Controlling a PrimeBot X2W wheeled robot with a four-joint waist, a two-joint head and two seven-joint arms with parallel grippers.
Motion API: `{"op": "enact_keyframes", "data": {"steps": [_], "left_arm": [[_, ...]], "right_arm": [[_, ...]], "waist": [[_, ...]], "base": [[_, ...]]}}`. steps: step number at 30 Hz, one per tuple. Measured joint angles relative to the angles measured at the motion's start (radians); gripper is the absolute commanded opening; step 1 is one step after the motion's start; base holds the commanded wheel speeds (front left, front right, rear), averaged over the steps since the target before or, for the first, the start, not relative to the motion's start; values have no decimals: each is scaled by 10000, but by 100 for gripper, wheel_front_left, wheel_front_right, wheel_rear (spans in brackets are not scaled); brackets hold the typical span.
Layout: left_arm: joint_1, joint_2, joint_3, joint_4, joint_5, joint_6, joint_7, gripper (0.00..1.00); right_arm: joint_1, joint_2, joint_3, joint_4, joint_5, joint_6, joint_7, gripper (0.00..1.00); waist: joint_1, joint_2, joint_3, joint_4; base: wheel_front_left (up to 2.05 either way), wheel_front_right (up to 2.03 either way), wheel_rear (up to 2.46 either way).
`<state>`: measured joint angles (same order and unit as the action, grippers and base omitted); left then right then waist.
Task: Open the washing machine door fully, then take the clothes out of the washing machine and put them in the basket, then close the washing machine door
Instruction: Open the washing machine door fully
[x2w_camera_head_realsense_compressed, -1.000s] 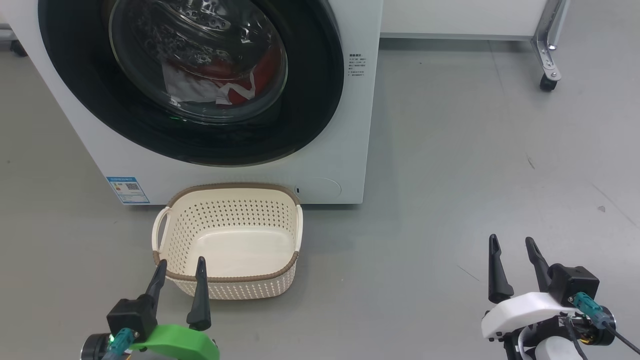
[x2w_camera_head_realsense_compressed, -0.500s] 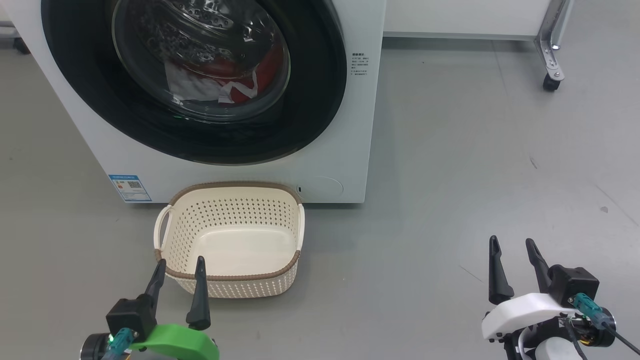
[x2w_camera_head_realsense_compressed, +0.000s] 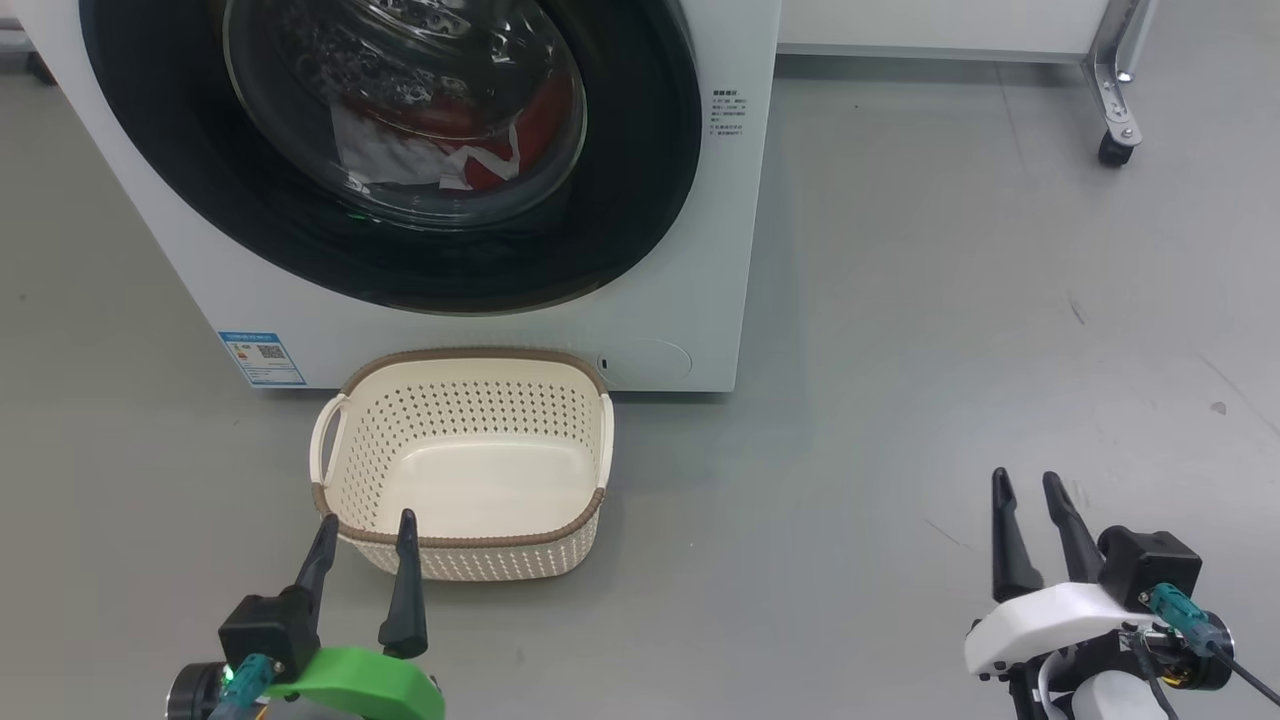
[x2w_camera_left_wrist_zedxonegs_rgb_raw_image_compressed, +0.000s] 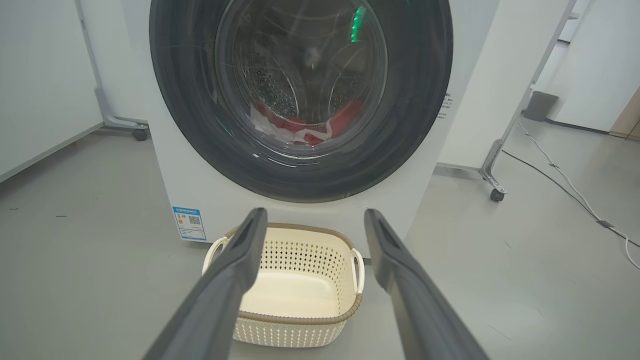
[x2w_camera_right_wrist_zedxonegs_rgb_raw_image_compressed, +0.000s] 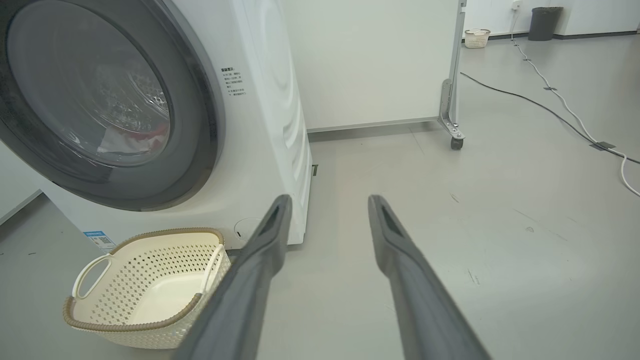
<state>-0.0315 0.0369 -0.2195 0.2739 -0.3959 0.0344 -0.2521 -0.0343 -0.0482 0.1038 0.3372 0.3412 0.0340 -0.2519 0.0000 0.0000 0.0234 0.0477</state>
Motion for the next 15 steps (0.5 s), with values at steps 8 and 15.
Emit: {"op": "enact_keyframes", "data": {"steps": [8,15], "left_arm": [[-75,0,-178,-144,0,-2,0,100],[-316,0,-215,-430,-2,0,0,100]], "right_arm": [[-175,6,-282,-230,282,90,0,0],[-941,48,-777,-725,2142,458,257,0]], "waist": [[0,0,338,164],[0,0,886,342]], "base": [[0,0,0],[0,0,0]]}}
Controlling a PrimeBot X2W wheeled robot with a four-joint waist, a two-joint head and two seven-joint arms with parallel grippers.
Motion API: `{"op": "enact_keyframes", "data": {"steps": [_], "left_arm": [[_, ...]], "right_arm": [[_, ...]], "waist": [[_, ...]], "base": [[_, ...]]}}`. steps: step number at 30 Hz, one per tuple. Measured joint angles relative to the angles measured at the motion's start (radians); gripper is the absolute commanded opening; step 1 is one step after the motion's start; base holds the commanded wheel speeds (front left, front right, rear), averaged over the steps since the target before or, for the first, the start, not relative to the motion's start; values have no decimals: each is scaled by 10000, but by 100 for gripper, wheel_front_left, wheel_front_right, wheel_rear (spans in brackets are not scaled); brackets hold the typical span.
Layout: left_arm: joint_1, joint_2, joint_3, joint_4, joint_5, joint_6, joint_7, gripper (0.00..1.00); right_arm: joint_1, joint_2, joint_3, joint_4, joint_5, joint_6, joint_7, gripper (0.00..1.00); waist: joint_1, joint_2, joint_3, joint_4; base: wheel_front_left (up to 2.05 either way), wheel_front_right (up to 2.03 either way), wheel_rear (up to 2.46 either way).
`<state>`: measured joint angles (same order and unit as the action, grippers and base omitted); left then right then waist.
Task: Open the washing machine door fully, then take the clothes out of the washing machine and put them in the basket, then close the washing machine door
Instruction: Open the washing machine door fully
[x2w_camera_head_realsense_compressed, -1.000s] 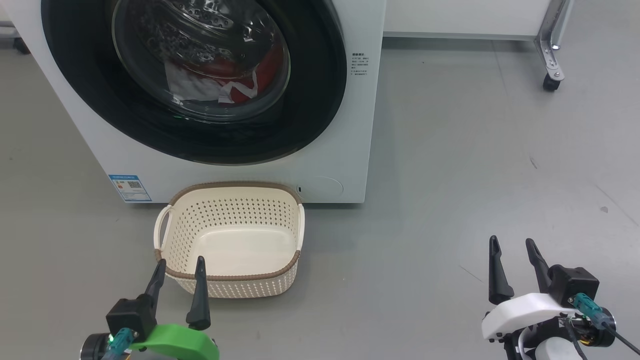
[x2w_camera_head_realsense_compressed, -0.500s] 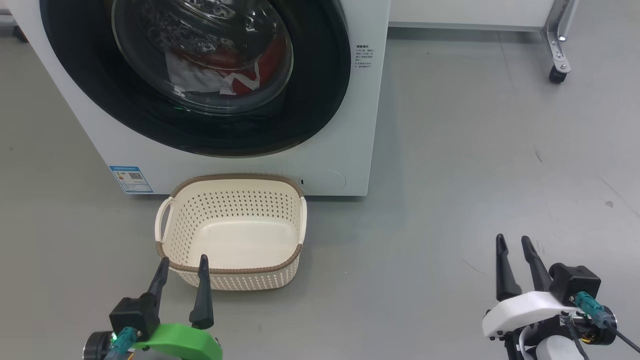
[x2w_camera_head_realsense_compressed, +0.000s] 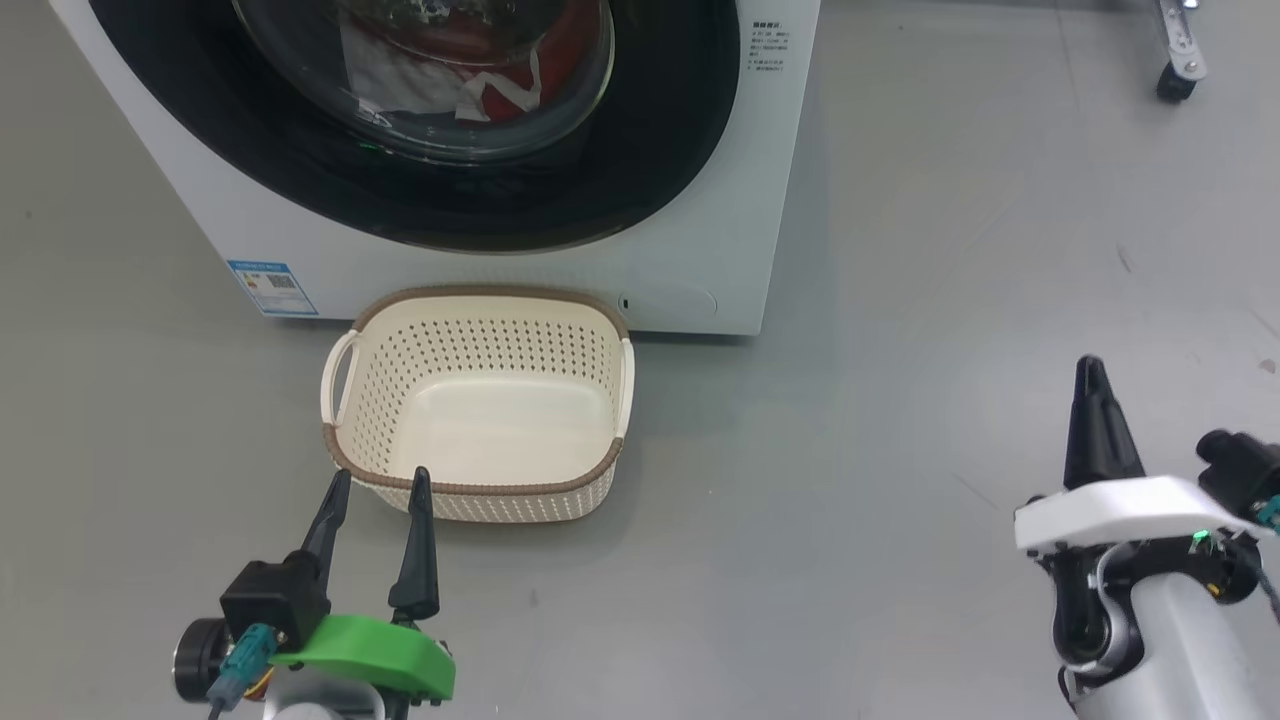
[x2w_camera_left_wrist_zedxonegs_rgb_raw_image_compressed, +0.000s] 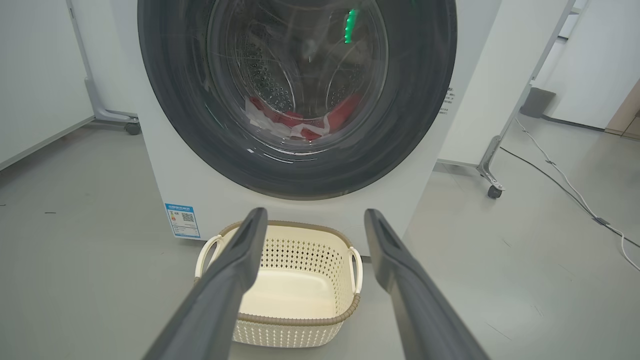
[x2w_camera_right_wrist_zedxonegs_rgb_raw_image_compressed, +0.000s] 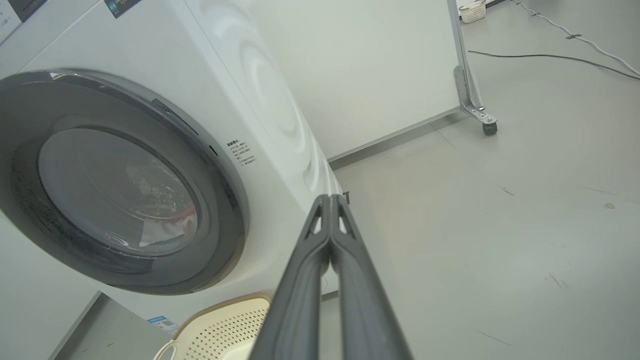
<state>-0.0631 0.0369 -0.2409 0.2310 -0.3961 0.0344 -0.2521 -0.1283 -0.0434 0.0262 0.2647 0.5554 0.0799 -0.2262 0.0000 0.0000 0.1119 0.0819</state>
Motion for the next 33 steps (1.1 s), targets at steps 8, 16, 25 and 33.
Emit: {"op": "enact_keyframes", "data": {"steps": [8,16,25,33], "left_arm": [[-840,2,-470,-451,-155,2,0,100],[-1380,2,-721,-610,-272,100,0,100],[-1890,-6,-1091,-913,-792,222,0,100],[-2381,-19,-1530,-1093,-1147,236,0,100]], "right_arm": [[-1730,-19,-652,-633,2215,169,1344,0],[-3648,-190,-1064,-1024,3407,226,2755,0],[-5682,-451,-1444,-1101,4385,-435,4052,0],[-7574,-729,-1434,-1099,4717,-1060,5018,0]], "waist": [[0,0,1001,309],[0,0,1997,692],[0,0,3068,1202],[0,0,3991,1636]], "base": [[0,0,0],[0,0,0],[0,0,0],[0,0,0]]}}
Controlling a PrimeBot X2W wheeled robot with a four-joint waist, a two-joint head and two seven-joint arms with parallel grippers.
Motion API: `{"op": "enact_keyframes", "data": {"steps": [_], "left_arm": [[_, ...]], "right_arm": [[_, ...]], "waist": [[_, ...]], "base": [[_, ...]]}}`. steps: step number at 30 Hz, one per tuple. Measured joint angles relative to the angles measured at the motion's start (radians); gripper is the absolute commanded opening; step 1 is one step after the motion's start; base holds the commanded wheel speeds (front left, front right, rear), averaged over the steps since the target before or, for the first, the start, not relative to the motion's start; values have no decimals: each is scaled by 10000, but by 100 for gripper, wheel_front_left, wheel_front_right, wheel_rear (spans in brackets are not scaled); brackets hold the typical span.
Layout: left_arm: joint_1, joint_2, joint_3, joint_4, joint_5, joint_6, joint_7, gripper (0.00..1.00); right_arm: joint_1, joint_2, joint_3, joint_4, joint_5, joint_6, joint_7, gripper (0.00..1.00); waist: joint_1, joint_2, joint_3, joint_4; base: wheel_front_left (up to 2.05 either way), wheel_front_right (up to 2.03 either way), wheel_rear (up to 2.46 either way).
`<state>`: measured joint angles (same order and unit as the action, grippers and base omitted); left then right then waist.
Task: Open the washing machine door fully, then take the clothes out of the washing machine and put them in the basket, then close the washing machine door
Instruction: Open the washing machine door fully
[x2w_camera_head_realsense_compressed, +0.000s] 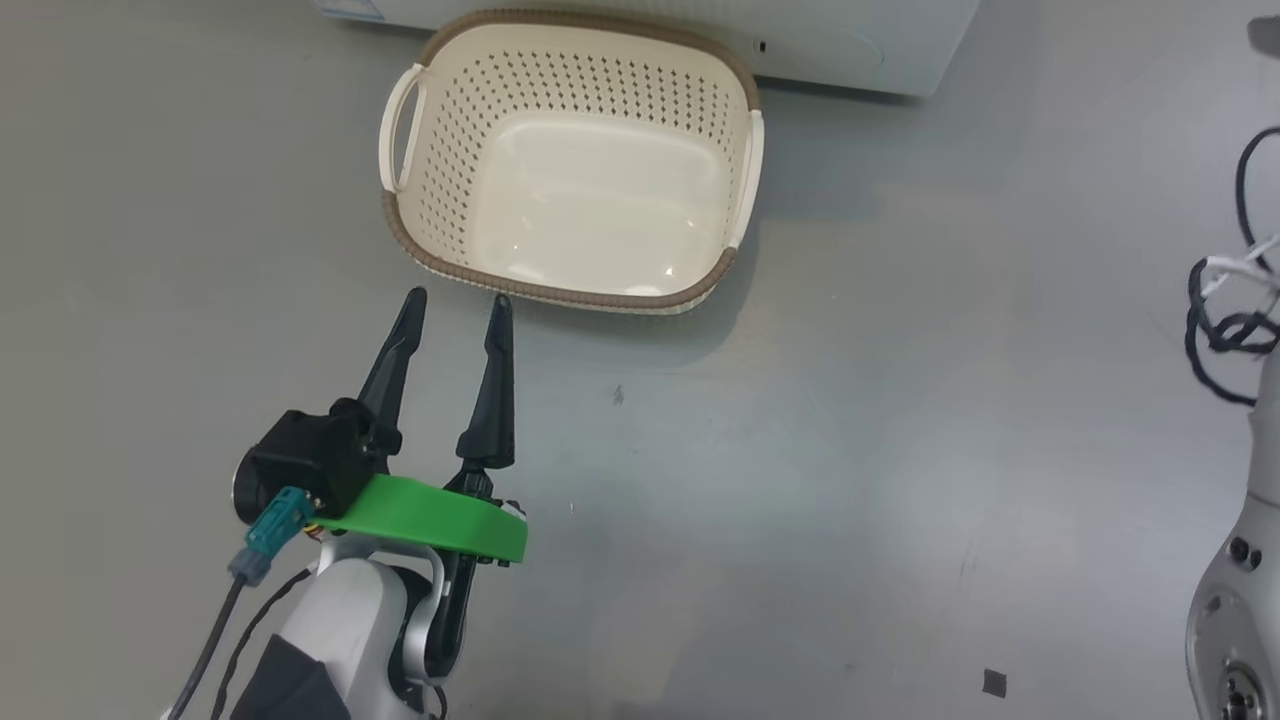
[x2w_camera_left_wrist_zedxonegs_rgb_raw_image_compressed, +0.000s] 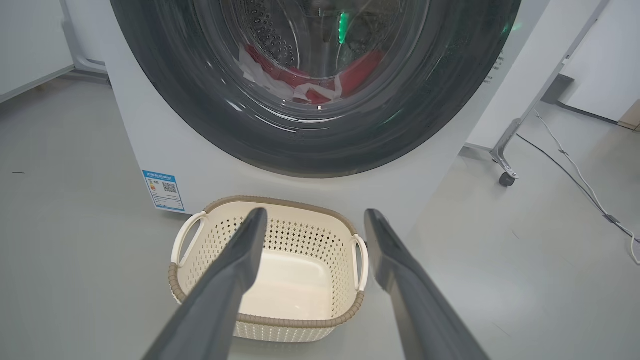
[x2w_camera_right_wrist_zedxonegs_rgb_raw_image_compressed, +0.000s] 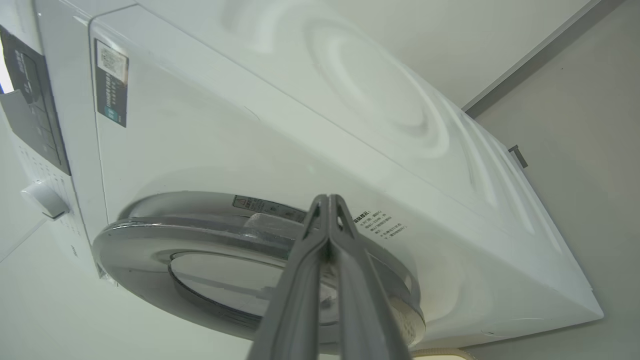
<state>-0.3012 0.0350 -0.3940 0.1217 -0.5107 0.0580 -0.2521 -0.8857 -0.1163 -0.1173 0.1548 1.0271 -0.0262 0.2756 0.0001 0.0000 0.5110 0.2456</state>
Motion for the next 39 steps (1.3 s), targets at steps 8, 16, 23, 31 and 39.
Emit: {"op": "enact_keyframes", "data": {"steps": [8,16,23,31,39], "left_arm": [[-416,-25,-311,-107,-176,100,-2,100],[-518,-48,-625,-48,-410,167,-2,100],[-632,-65,-723,-13,-694,178,-2,100],[-640,-77,-685,38,-700,295,-2,100],[-640,-82,-775,94,-702,307,-2,100]], "right_arm": [[-1436,10,286,485,372,-395,734,0],[-2244,25,245,1131,598,-589,1081,0],[-2967,-61,54,1664,872,-729,1440,0],[-3526,-104,12,2332,1348,-819,2013,0],[-3882,-136,-282,2855,1893,-897,2541,0]], "waist": [[1,0,739,468],[1,0,1136,876],[1,0,1341,1292],[0,0,1395,1550],[0,0,1359,1594]], "base": [[0,0,0],[0,0,0],[0,0,0],[0,0,0],[0,0,0]]}}
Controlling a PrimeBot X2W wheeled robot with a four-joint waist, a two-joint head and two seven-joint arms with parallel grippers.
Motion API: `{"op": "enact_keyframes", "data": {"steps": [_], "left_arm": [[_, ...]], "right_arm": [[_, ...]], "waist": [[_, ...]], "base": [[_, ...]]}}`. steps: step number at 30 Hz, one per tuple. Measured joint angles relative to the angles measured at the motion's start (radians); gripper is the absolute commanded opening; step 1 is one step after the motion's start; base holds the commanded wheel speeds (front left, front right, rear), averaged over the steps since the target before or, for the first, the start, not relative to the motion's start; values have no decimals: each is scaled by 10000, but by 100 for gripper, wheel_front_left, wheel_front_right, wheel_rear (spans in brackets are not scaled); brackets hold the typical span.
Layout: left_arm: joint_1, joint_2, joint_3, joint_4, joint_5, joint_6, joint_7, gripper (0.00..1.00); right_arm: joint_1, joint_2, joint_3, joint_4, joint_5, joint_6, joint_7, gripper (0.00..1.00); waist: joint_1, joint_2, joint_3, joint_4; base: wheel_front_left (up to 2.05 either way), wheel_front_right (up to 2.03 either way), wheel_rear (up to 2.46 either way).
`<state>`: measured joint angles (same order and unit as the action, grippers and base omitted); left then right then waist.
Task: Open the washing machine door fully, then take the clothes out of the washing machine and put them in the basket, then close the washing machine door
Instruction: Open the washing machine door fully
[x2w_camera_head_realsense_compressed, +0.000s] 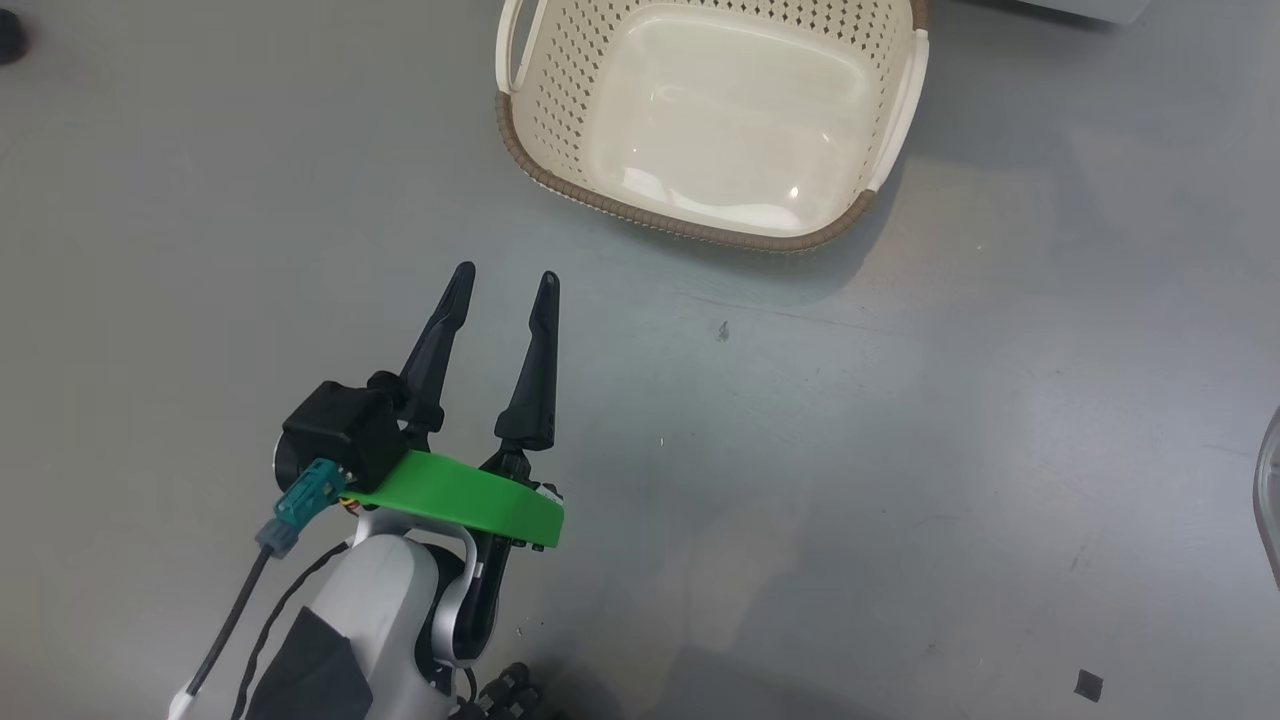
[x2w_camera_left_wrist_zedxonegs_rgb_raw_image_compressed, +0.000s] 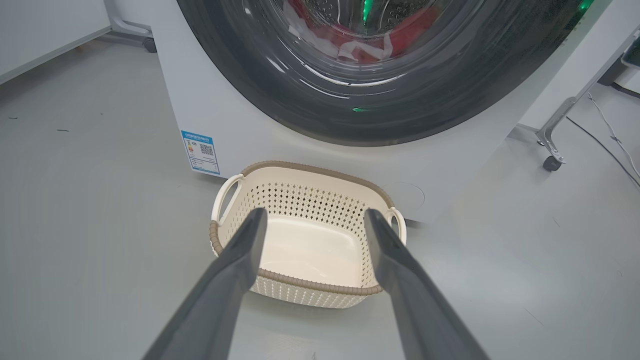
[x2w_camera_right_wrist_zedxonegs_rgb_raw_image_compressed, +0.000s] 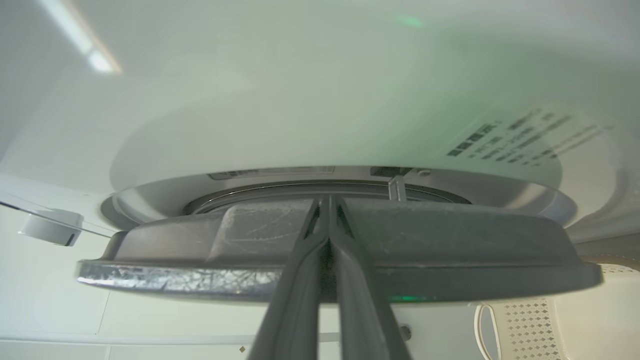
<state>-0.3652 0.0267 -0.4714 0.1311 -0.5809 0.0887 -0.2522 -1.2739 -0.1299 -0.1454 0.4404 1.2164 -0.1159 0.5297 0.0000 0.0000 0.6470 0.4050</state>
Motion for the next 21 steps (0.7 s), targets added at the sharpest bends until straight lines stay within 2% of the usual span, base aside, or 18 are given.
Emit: {"op": "enact_keyframes", "data": {"steps": [10,21], "left_arm": [[-1,0,2,46,2,44,0,100],[-1,-2,-107,54,2,48,0,100]], "right_arm": [[-238,-123,-414,729,711,-38,865,0],[-747,-299,-848,1195,686,-102,621,0]], "waist": [[0,0,-120,-28],[0,0,-130,-20]], "base": [[0,0,0],[0,0,0]]}}
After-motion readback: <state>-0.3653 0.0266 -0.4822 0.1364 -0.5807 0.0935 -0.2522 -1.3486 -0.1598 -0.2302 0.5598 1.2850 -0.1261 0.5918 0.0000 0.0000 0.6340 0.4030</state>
